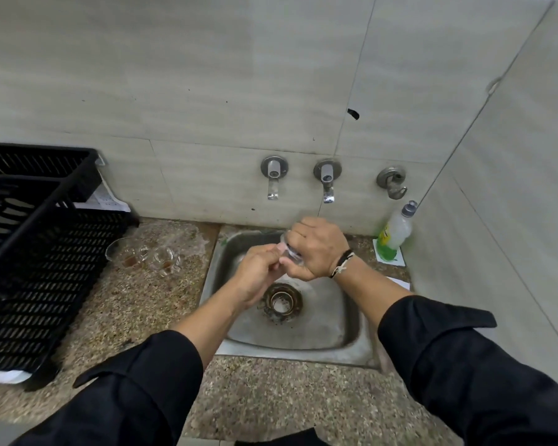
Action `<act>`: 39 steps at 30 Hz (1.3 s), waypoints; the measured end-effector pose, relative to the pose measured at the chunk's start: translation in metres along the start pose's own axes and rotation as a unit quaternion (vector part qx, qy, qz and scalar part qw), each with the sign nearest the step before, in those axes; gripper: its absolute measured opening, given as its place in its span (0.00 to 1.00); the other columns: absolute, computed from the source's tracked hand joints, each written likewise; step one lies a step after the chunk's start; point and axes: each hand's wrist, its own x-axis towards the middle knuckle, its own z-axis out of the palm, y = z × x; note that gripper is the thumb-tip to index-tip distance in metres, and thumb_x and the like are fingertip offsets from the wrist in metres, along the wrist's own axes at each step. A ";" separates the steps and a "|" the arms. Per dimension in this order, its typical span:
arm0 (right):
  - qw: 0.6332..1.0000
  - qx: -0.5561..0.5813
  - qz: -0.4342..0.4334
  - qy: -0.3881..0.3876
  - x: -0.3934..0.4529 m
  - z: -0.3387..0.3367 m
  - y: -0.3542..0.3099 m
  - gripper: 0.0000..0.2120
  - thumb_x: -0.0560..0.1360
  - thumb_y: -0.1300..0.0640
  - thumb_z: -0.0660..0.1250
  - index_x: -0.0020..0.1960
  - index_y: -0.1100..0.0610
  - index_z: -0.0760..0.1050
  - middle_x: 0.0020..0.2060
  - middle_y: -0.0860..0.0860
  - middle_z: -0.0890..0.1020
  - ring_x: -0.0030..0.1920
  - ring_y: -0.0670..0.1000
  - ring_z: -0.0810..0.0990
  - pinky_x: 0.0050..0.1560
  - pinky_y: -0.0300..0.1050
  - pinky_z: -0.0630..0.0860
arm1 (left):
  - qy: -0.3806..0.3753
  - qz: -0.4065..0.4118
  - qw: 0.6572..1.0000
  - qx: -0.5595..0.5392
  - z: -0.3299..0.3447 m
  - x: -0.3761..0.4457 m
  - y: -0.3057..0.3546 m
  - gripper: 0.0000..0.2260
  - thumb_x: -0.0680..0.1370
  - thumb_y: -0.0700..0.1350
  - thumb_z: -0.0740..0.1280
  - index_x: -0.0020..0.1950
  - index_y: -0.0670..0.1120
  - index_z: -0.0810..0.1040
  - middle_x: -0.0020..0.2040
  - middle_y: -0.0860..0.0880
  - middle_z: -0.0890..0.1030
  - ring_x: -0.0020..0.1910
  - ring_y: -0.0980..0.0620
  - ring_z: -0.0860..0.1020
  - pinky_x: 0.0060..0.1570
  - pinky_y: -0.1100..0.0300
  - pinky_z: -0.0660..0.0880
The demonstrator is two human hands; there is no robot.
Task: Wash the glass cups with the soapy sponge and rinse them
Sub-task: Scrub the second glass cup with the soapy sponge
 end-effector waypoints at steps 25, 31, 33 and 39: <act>0.706 0.079 0.697 0.099 0.023 0.002 -0.053 0.31 0.84 0.46 0.48 0.40 0.63 0.82 0.39 0.63 0.84 0.44 0.65 0.82 0.40 0.50 0.69 | 0.070 0.098 0.979 0.167 0.019 0.008 -0.030 0.18 0.77 0.54 0.66 0.31 0.44 0.78 0.39 0.38 0.71 0.43 0.48 0.72 0.47 0.53 0.66; 0.540 0.220 0.762 0.282 0.029 -0.021 -0.016 0.29 0.85 0.46 0.53 0.31 0.58 0.73 0.28 0.53 0.72 0.35 0.57 0.72 0.39 0.48 0.63 | 0.049 0.076 0.979 0.181 0.012 0.008 -0.021 0.19 0.77 0.55 0.66 0.32 0.44 0.71 0.29 0.48 0.68 0.31 0.52 0.65 0.38 0.55 0.63; 0.625 0.164 0.700 0.306 0.024 -0.032 0.003 0.29 0.85 0.46 0.52 0.27 0.53 0.65 0.24 0.48 0.68 0.28 0.52 0.68 0.33 0.47 0.61 | 0.037 0.078 0.981 0.174 0.007 0.008 -0.020 0.21 0.76 0.59 0.68 0.32 0.45 0.70 0.29 0.48 0.66 0.31 0.51 0.63 0.37 0.54 0.61; 0.840 0.193 0.503 0.065 0.021 -0.020 0.001 0.24 0.83 0.40 0.49 0.33 0.51 0.66 0.29 0.46 0.72 0.34 0.51 0.72 0.36 0.48 0.63 | -0.030 0.106 0.975 0.195 0.015 0.006 -0.003 0.26 0.74 0.60 0.75 0.32 0.49 0.61 0.31 0.48 0.61 0.32 0.51 0.59 0.38 0.53 0.60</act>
